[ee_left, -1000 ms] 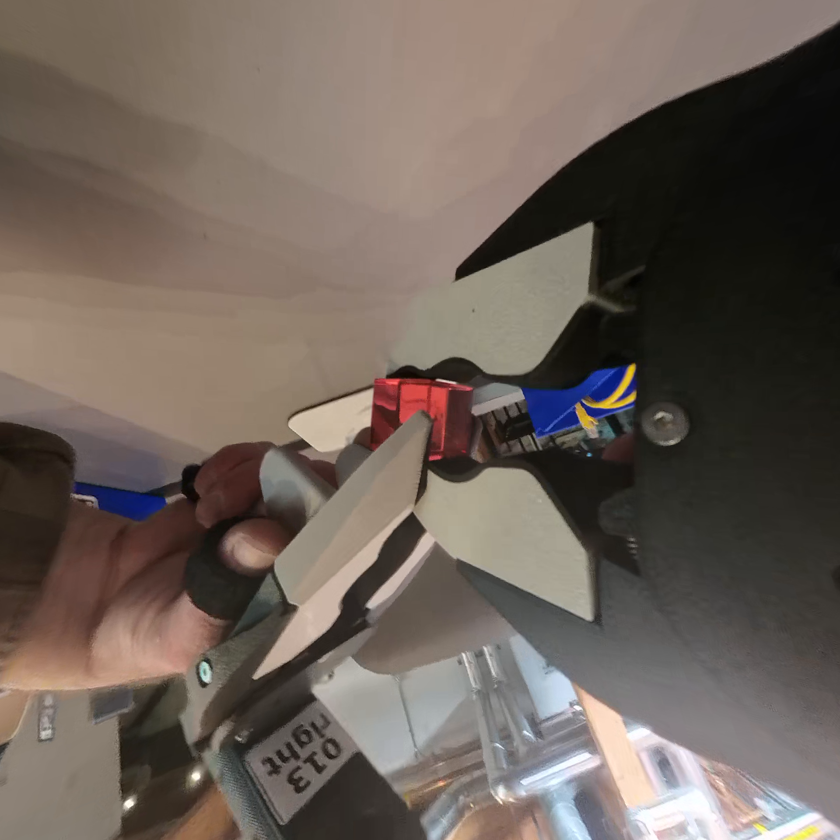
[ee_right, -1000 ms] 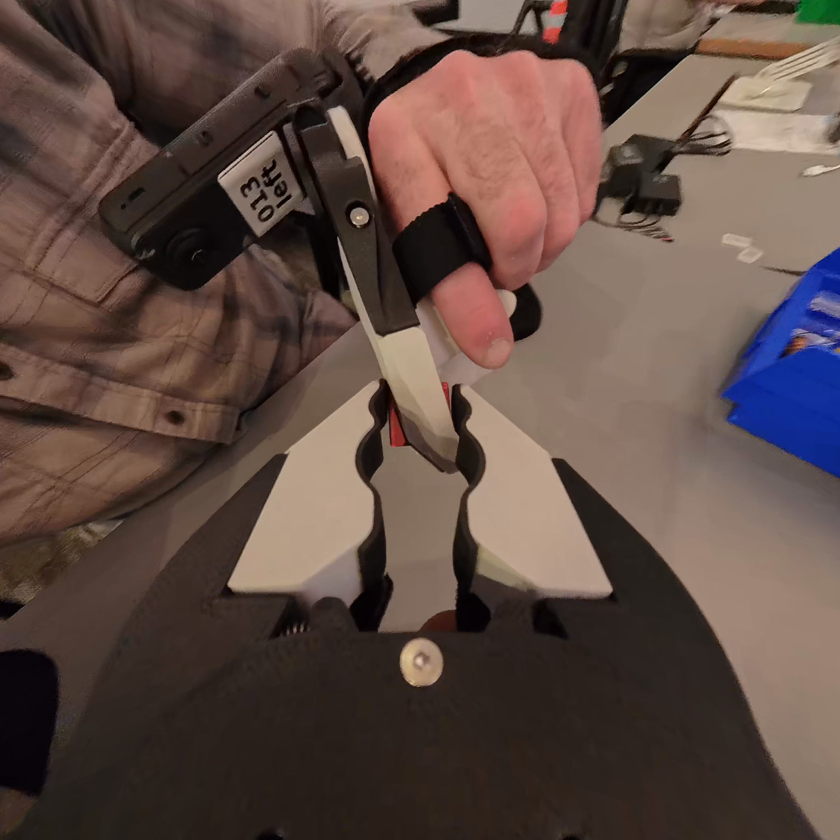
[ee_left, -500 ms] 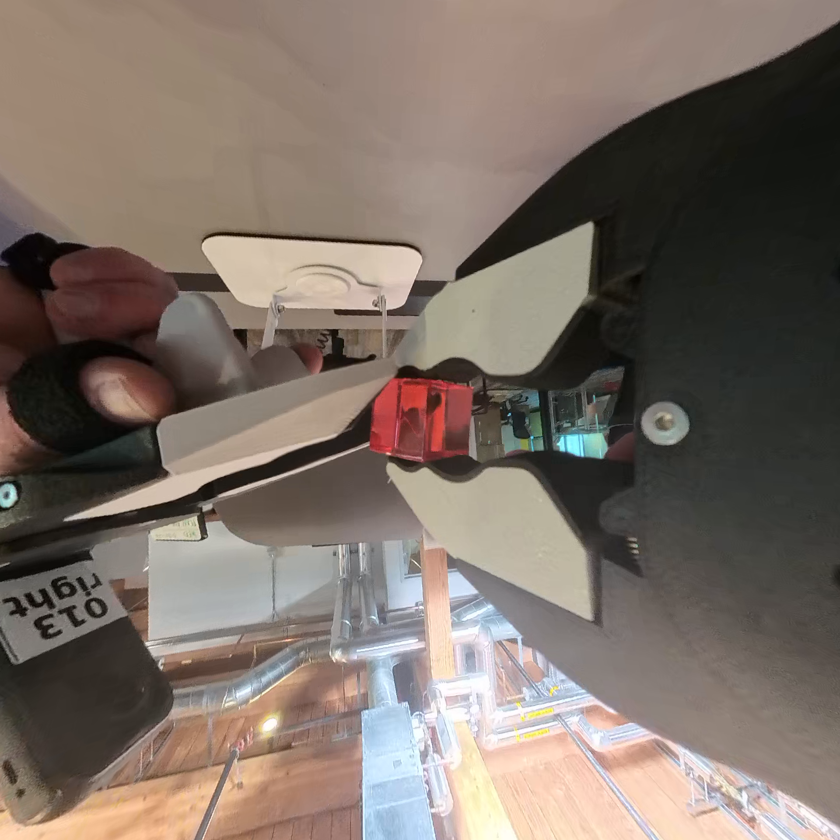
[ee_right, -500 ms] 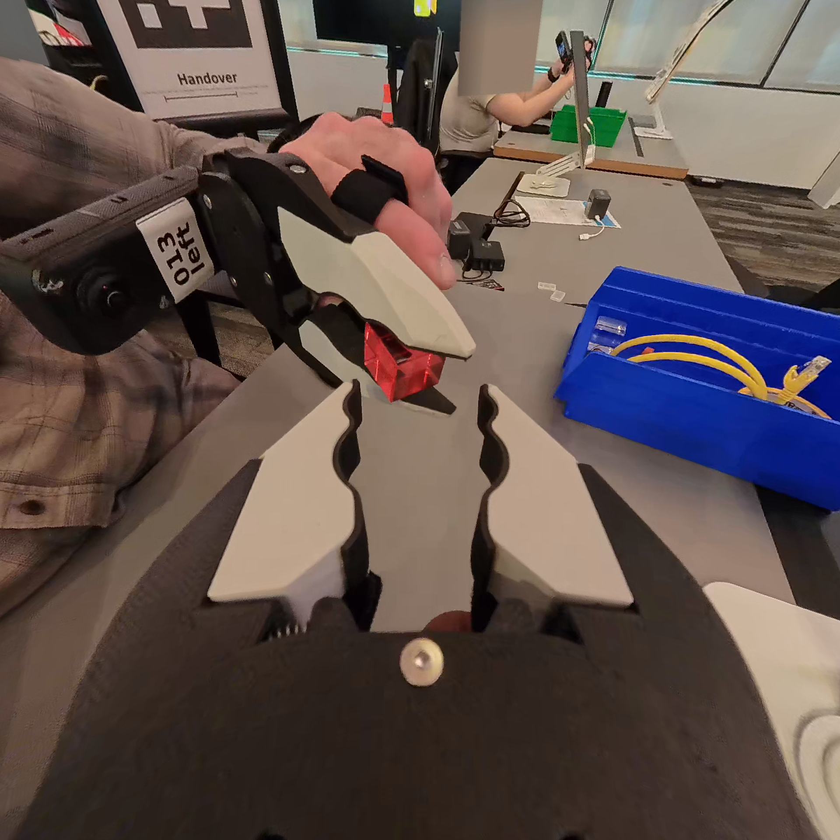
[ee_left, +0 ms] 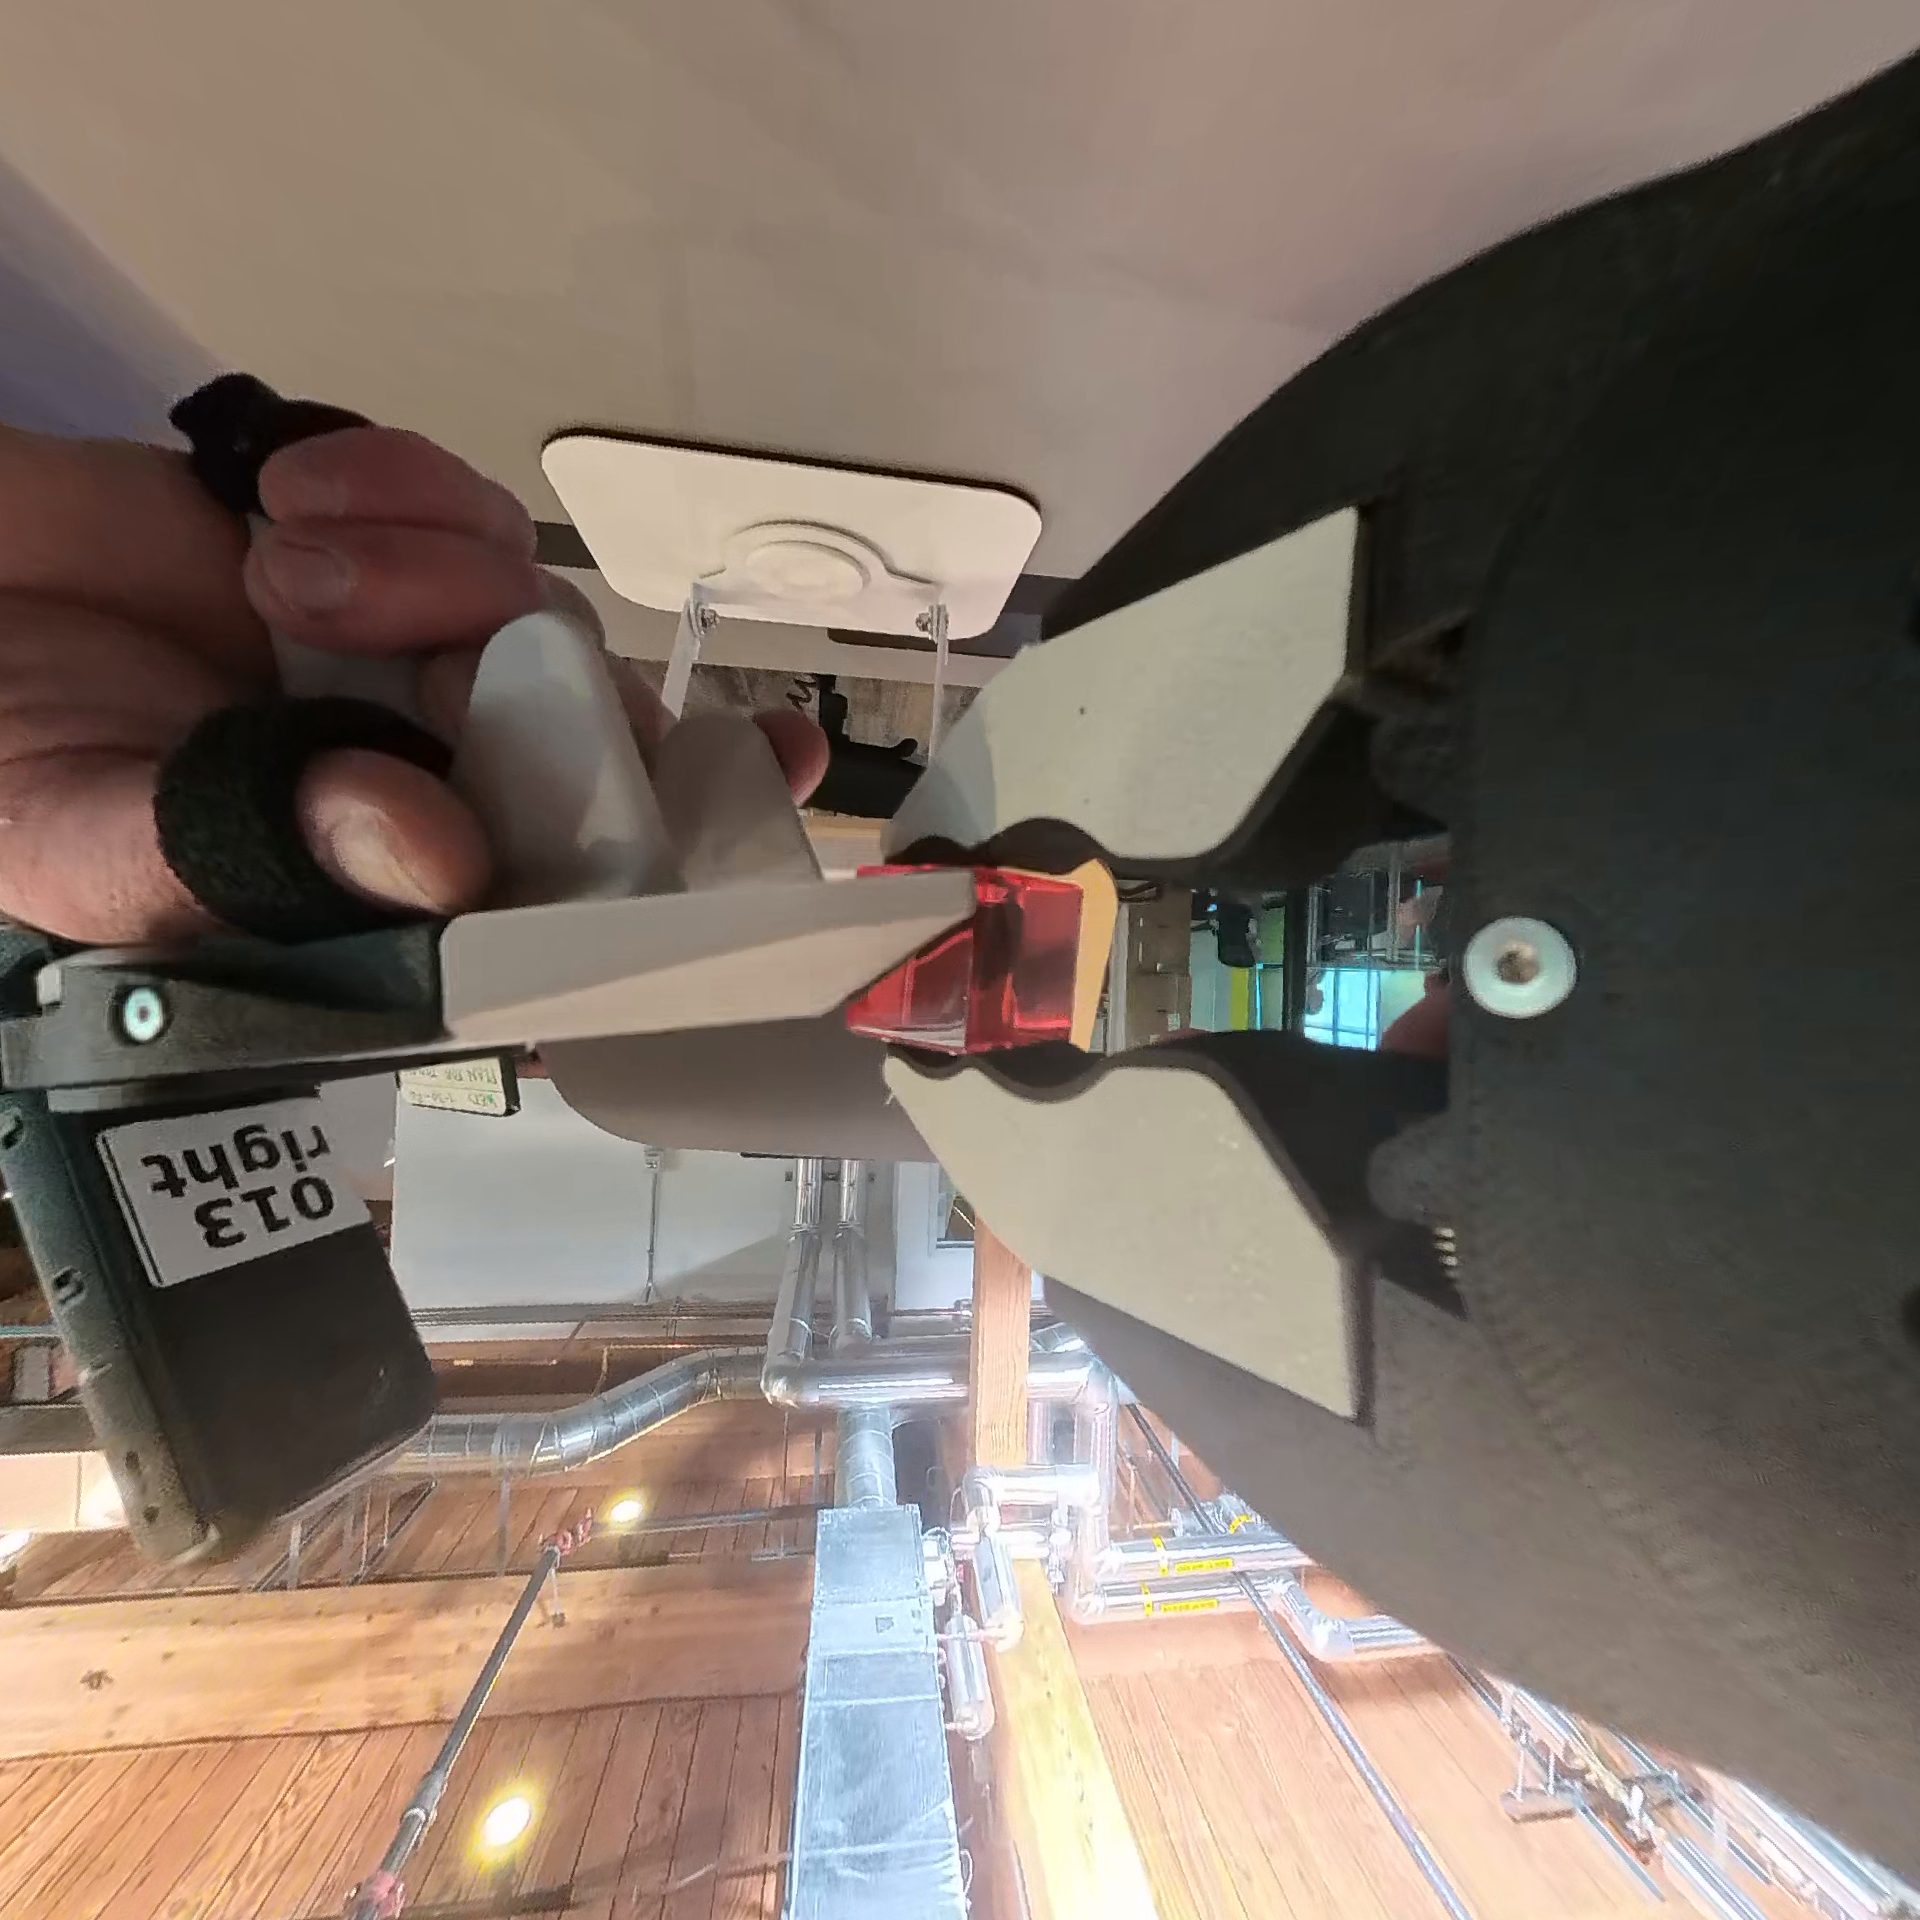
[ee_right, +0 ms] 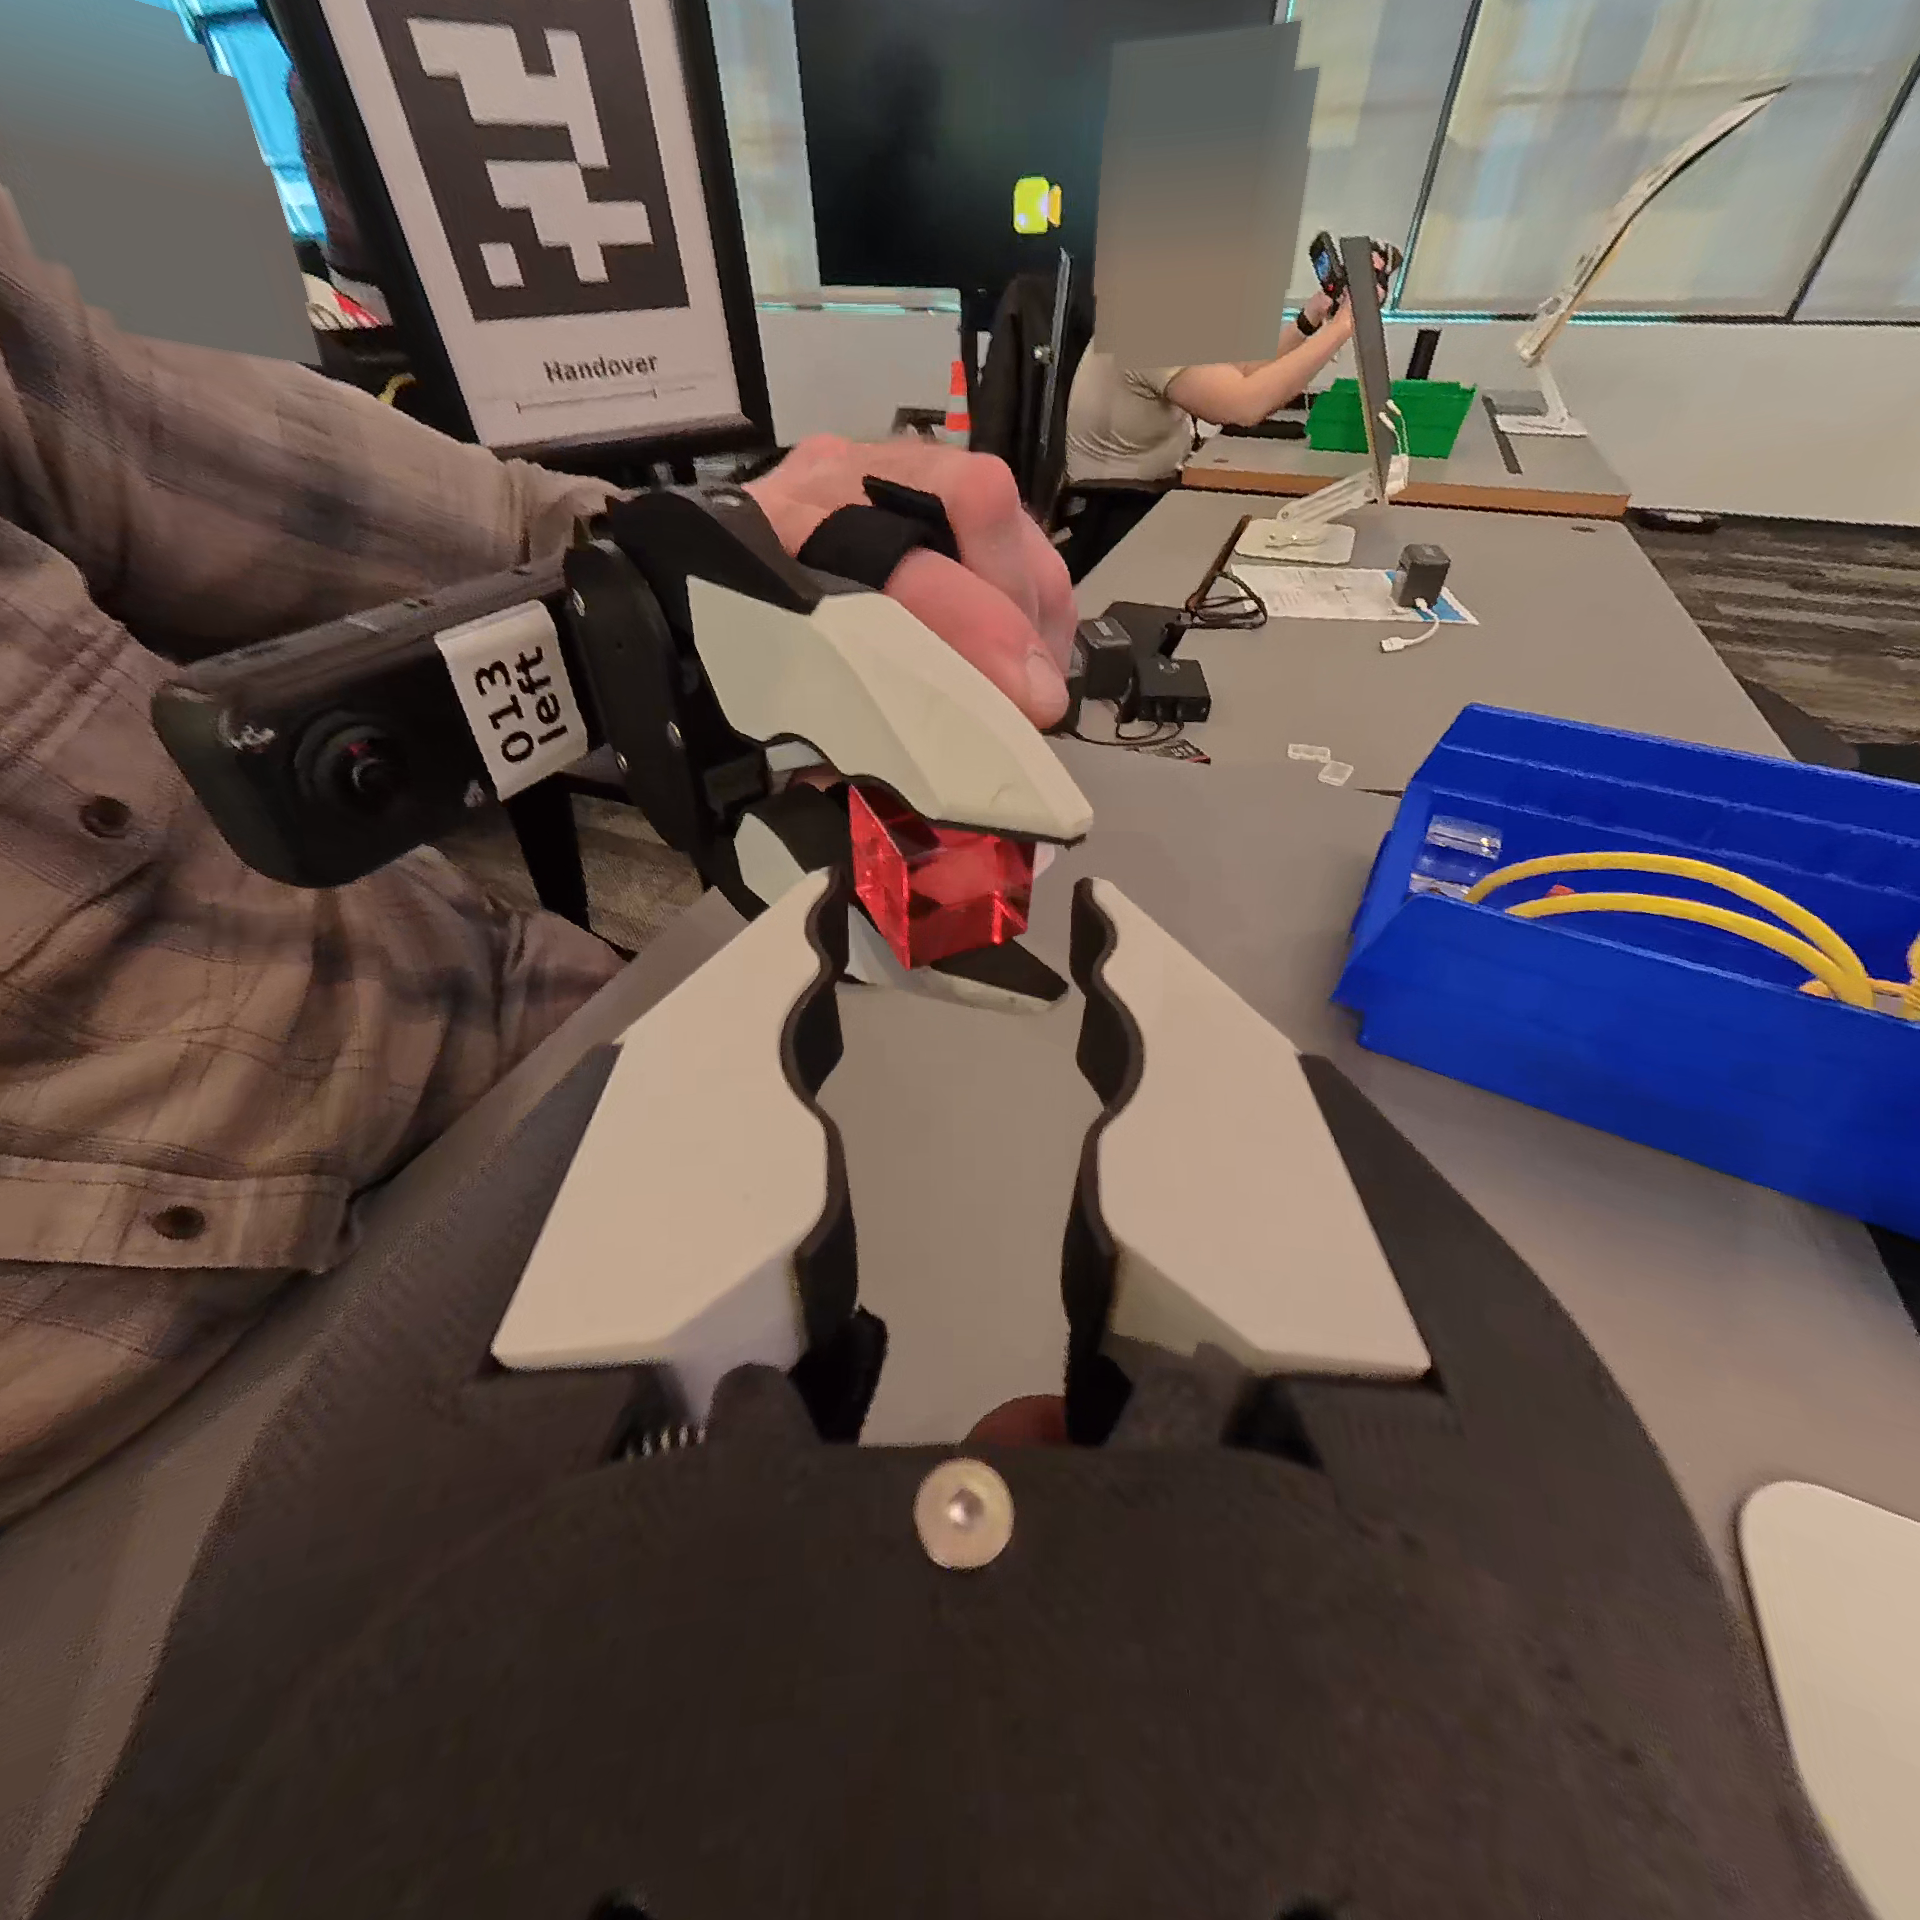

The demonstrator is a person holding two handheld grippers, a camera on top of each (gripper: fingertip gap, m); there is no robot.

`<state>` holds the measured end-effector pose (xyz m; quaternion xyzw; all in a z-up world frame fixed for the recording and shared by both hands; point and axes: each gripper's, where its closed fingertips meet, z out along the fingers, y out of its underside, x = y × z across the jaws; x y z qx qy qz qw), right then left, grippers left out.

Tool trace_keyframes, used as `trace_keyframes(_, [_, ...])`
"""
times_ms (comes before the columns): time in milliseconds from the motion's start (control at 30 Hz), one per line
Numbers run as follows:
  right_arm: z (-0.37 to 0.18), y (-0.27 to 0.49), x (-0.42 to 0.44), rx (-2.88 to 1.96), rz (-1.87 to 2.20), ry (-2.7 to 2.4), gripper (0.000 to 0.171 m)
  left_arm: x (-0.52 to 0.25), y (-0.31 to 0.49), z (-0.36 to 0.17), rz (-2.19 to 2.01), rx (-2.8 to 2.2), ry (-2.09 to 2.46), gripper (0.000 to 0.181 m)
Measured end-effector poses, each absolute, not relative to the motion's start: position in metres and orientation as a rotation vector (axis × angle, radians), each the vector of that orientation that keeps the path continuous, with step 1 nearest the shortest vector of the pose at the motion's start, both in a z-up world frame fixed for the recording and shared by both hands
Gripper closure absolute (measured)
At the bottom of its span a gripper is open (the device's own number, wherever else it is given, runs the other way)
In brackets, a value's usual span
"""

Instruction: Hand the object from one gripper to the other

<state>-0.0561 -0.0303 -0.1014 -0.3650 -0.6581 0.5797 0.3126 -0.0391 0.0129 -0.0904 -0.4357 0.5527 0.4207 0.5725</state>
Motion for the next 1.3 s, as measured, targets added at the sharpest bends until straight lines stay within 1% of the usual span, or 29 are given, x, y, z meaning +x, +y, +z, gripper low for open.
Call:
trace_keyframes(133, [-0.099,-0.034,-0.055,-0.947,1.555,-1.739,0.133,-0.038,0.013,-0.090,0.995,-1.013,1.296,0.152])
trace_keyframes(200, [-0.099,-0.036,-0.054,-0.939,1.563,-1.744,0.140,-0.035,0.012,-0.089,0.979,-1.002,1.299,0.152])
trace_keyframes(233, [-0.098,-0.036,-0.054,-0.935,1.565,-1.743,0.140,-0.035,0.011,-0.089,0.981,-1.000,1.301,0.153])
trace_keyframes(633, [-0.089,-0.040,-0.052,-0.921,1.698,-1.695,0.141,-0.033,0.007,-0.084,0.977,-0.969,1.294,0.153])
trace_keyframes(1133, [-0.093,-0.042,-0.053,-0.912,1.622,-1.741,0.143,-0.033,0.002,-0.090,0.967,-0.975,1.346,0.153])
trace_keyframes(1200, [-0.093,-0.041,-0.053,-0.912,1.607,-1.745,0.143,-0.033,0.002,-0.091,0.965,-0.980,1.360,0.152])
trace_keyframes(1300, [-0.102,-0.037,-0.053,-0.938,1.535,-1.783,0.143,-0.040,-0.004,-0.098,0.945,-1.060,1.456,0.143])
